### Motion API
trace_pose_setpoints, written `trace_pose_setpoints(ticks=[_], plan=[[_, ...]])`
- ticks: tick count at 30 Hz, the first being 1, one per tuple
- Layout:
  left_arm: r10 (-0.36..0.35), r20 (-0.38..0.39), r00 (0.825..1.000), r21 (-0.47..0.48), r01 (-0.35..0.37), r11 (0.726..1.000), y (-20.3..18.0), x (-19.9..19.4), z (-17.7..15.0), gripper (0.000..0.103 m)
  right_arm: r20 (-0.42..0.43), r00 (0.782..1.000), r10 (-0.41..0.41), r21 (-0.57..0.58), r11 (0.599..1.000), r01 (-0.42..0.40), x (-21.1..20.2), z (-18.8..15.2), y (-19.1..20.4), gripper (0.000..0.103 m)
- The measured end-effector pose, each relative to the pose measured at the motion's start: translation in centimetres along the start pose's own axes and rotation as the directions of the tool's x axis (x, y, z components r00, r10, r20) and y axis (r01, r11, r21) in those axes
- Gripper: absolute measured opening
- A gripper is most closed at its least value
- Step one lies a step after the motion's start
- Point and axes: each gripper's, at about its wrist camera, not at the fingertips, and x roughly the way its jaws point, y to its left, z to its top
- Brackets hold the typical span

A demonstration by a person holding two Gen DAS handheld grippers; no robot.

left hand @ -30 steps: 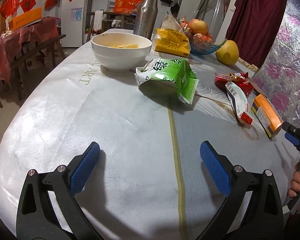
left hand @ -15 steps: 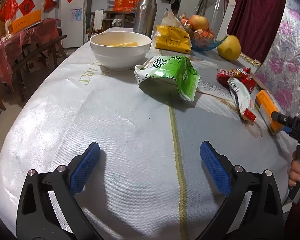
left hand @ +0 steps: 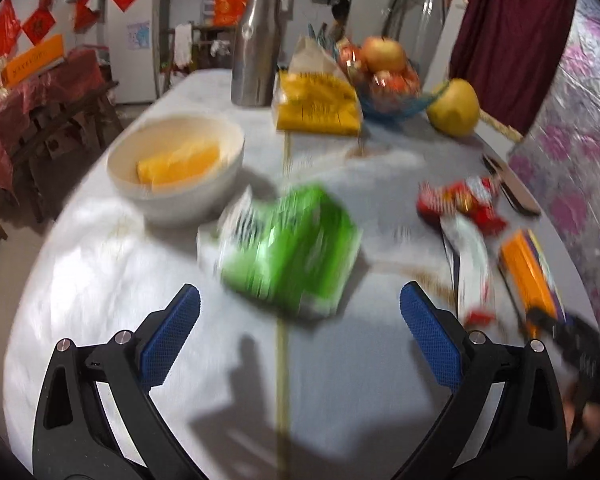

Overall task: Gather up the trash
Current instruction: 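Grasp the green snack packet with the left tool while the right tool grasps the striped box, then lift the green packet with the left tool while the right tool holds the striped box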

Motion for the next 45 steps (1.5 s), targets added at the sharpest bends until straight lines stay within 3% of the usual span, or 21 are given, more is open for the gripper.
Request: trace_pose_setpoints(ticks=[8, 14, 21, 25, 28, 31, 36, 41, 43, 45], plan=[[0.123, 0.041, 0.992, 0.042, -0.125, 0.991, -2.8, 1.7, 3.5, 0.096, 0.011, 1.000, 0.014, -0.004, 1.000, -0.014, -0.2, 0.0, 0.0, 0.064], [0.275, 0.028, 0.961, 0.035, -0.276, 0.961, -3.0, 4.4, 3.6, 0.096, 0.029, 0.999, 0.016, -0.011, 1.000, -0.016, -0.5, -0.1, 0.2, 0.064], [0.231, -0.081, 0.969, 0.013, -0.231, 0.973, 1.0, 4.4, 1.0, 0.097, 0.044, 0.998, 0.039, -0.006, 0.999, -0.039, -0.8, -0.1, 0.0, 0.064], [0.264, -0.066, 0.962, 0.050, -0.261, 0.964, 2.2, 2.2, -0.9, 0.097, 0.047, 0.998, 0.052, -0.002, 0.999, -0.052, -0.9, -0.1, 0.0, 0.064], [0.195, -0.062, 0.979, 0.038, -0.193, 0.980, 2.4, 0.8, -1.6, 0.097, 0.050, 0.997, 0.058, -0.002, 0.998, -0.058, -1.0, -0.2, 0.0, 0.067], [0.144, -0.041, 0.989, 0.039, -0.143, 0.989, 1.0, 0.5, -1.1, 0.097, 0.049, 0.997, 0.057, -0.003, 0.998, -0.057, -1.1, -0.2, 0.1, 0.068], [0.187, -0.009, 0.982, -0.032, -0.187, 0.982, -0.8, 2.4, 1.3, 0.097, 0.049, 0.997, 0.061, 0.006, 0.998, -0.061, -1.1, -0.2, 0.0, 0.069], [0.211, -0.036, 0.977, -0.134, -0.214, 0.968, 0.3, 4.6, 2.2, 0.096, 0.052, 0.995, 0.083, 0.030, 0.996, -0.084, -1.1, -0.2, -0.5, 0.069], [0.186, -0.019, 0.982, -0.156, -0.187, 0.970, 1.0, 4.7, 2.2, 0.096, 0.051, 0.994, 0.093, 0.037, 0.995, -0.095, -1.1, -0.1, -0.7, 0.069], [0.178, 0.002, 0.984, -0.156, -0.175, 0.972, 1.3, 4.4, 2.1, 0.088, 0.050, 0.994, 0.099, 0.041, 0.994, -0.101, -1.0, -0.1, -0.8, 0.069]])
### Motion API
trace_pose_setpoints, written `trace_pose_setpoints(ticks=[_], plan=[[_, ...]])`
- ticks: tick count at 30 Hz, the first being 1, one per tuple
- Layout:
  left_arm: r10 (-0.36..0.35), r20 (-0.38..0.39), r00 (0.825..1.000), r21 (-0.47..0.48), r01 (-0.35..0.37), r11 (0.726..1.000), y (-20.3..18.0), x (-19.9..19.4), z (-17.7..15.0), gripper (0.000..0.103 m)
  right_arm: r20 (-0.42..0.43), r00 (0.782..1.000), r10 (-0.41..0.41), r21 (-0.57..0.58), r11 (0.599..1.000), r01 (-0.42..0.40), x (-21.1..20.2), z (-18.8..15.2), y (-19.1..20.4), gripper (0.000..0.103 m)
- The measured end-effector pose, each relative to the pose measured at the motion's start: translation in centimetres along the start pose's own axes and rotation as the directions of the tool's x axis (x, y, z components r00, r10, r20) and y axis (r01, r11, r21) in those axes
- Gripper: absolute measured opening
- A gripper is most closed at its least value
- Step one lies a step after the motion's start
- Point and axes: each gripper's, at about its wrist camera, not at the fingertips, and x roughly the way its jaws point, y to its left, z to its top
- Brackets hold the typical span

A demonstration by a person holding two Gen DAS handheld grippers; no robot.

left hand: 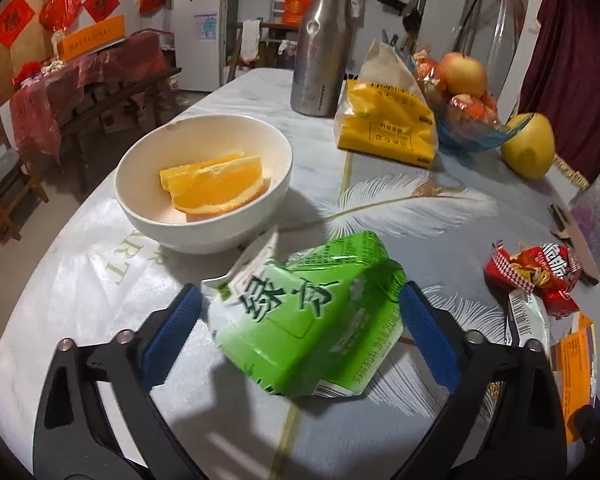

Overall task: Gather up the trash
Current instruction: 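Lift the green packet with the left tool while the right tool holds the striped box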

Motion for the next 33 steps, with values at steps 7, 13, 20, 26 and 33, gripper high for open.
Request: trace_pose_setpoints(ticks=[7, 13, 20, 26, 33], plan=[[-0.021, 0.006, 1.000, 0.087, 0.020, 0.996, -0.5, -0.3, -0.6, 0.079, 0.000, 1.000, -0.008, -0.011, 1.000, 0.008, 0.0, 0.1, 0.1, 0.069], [-0.131, -0.028, 0.991, 0.268, 0.134, 0.954, -3.4, -0.7, -1.9, 0.078, 0.004, 1.000, -0.006, 0.003, 1.000, 0.006, 0.0, 0.1, -0.1, 0.069], [-0.167, 0.003, 0.986, 0.300, 0.158, 0.941, -4.9, -1.2, -1.6, 0.091, 0.001, 1.000, -0.008, 0.009, 1.000, 0.008, 0.0, 0.0, -0.1, 0.069], [-0.137, -0.065, 0.988, 0.344, 0.151, 0.927, -6.5, 1.6, -0.9, 0.091, -0.002, 1.000, -0.017, 0.013, 1.000, 0.017, 0.1, 0.0, -0.1, 0.069], [-0.232, -0.051, 0.971, 0.302, 0.236, 0.923, -5.3, 0.3, -1.2, 0.073, -0.016, 0.998, -0.058, 0.001, 0.998, 0.058, 0.5, 0.0, 0.1, 0.069]])
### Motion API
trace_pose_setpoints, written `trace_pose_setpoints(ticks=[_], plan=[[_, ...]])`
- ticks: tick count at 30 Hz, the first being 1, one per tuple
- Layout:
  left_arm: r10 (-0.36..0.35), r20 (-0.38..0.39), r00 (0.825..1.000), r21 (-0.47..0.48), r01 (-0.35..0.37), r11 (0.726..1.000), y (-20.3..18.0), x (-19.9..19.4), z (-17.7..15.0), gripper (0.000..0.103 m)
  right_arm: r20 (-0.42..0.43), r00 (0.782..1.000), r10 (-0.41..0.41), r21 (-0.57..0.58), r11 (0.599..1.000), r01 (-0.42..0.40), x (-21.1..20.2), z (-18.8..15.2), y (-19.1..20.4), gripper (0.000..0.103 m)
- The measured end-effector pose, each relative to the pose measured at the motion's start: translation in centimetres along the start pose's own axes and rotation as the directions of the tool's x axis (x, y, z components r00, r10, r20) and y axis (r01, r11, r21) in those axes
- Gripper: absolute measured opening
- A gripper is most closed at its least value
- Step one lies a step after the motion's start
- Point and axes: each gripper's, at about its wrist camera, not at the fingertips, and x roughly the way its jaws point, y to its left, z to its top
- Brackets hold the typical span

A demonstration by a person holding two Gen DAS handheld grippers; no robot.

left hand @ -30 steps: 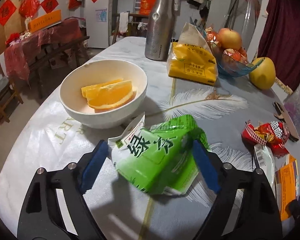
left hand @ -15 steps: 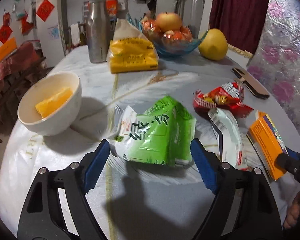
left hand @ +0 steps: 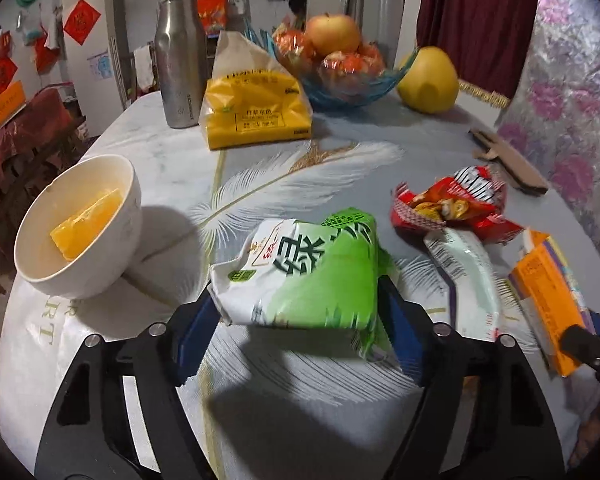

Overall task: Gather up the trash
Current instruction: 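Lift the green packet with the left tool while the right tool holds the striped box, then carry the green packet and striped box off the table to the wastebasket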

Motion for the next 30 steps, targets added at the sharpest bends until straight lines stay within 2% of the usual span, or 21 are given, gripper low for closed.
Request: trace_pose_setpoints(ticks=[4, 5, 9, 14, 20, 22, 26, 30], plan=[[-0.038, 0.012, 0.999, -0.015, 0.038, 0.999, 0.1, -1.0, -0.4, 0.072, -0.007, 1.000, -0.028, -0.037, 0.999, 0.028, 0.3, 0.0, 0.7, 0.068], [-0.043, 0.026, 0.999, -0.011, 0.043, 0.999, 0.1, -1.4, -0.5, 0.071, -0.010, 1.000, -0.028, -0.041, 0.999, 0.027, 0.3, 0.0, 0.7, 0.060], [-0.064, 0.071, 0.995, -0.003, 0.064, 0.998, 0.0, -2.9, -0.6, 0.070, 0.004, 0.999, -0.037, -0.069, 0.997, 0.037, 0.1, -0.2, 1.2, 0.058], [-0.076, 0.038, 0.996, 0.000, 0.076, 0.997, -0.2, -2.5, -1.0, 0.071, 0.005, 0.998, -0.057, -0.078, 0.995, 0.057, 0.1, -0.1, 1.3, 0.058], [-0.038, 0.028, 0.999, 0.008, 0.038, 0.999, -0.3, -1.5, -0.9, 0.077, -0.003, 0.999, -0.052, -0.069, 0.996, 0.052, 0.2, -0.1, 1.1, 0.059], [-0.037, 0.016, 0.999, 0.016, 0.036, 0.999, -0.5, -1.2, -0.9, 0.076, 0.004, 0.999, -0.054, -0.073, 0.996, 0.054, 0.1, -0.1, 1.1, 0.058], [-0.039, 0.070, 0.997, 0.055, 0.035, 0.998, -1.1, -2.6, -1.2, 0.072, 0.061, 0.996, -0.062, -0.074, 0.995, 0.067, -1.2, -0.3, 1.2, 0.057], [-0.086, 0.130, 0.988, 0.043, 0.081, 0.996, -1.1, -5.3, -2.3, 0.071, 0.099, 0.995, -0.027, -0.017, 0.999, 0.029, -3.6, -1.4, 0.8, 0.057]])
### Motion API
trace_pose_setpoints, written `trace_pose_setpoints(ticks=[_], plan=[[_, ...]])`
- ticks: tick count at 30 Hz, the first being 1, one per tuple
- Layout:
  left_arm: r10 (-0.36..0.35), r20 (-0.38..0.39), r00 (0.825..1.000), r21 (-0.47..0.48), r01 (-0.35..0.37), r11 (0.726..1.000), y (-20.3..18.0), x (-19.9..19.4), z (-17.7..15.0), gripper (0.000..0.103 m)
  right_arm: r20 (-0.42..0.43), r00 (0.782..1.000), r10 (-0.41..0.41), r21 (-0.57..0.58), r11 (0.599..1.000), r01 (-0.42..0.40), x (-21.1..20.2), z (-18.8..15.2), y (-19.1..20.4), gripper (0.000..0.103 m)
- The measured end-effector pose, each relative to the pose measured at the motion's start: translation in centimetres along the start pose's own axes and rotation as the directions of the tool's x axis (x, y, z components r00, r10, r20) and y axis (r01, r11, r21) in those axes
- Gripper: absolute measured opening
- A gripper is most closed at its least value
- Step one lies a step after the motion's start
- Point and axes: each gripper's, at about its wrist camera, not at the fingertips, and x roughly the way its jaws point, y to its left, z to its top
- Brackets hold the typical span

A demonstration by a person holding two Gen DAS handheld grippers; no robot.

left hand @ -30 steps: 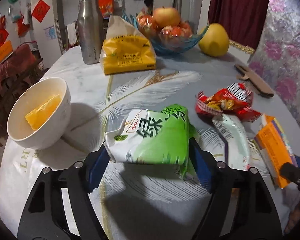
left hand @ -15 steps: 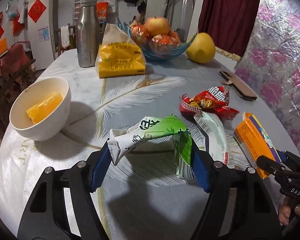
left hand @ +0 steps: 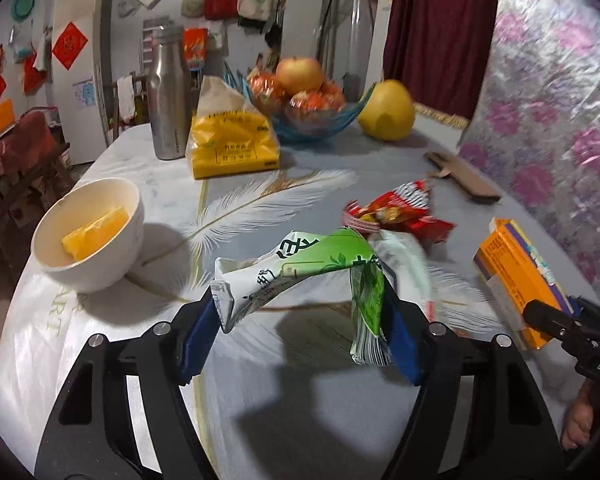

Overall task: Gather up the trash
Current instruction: 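Carry the green packet and striped box off the table to the wastebasket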

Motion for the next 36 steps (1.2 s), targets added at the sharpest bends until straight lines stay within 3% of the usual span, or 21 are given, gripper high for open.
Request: trace_pose_setpoints(ticks=[11, 21, 30, 36], plan=[[-0.052, 0.107, 0.993, -0.025, 0.055, 0.998, -1.2, -8.7, -2.9, 0.071, 0.106, 0.994, -0.002, -0.007, 1.000, 0.002, -9.1, -3.4, 1.2, 0.057], [-0.115, 0.218, 0.969, 0.021, 0.114, 0.993, -4.9, -16.6, -5.0, 0.071, 0.210, 0.977, -0.032, -0.053, 0.998, 0.044, -18.9, -7.2, 2.5, 0.057], [-0.187, 0.256, 0.949, 0.062, 0.177, 0.982, -8.8, -20.9, -6.7, 0.072, 0.267, 0.961, -0.072, -0.040, 0.996, 0.086, -25.5, -10.5, 1.1, 0.057], [-0.260, 0.241, 0.935, 0.116, 0.239, 0.964, -13.0, -22.4, -8.3, 0.072, 0.286, 0.951, -0.116, -0.035, 0.991, 0.131, -29.4, -12.6, -1.0, 0.057]])
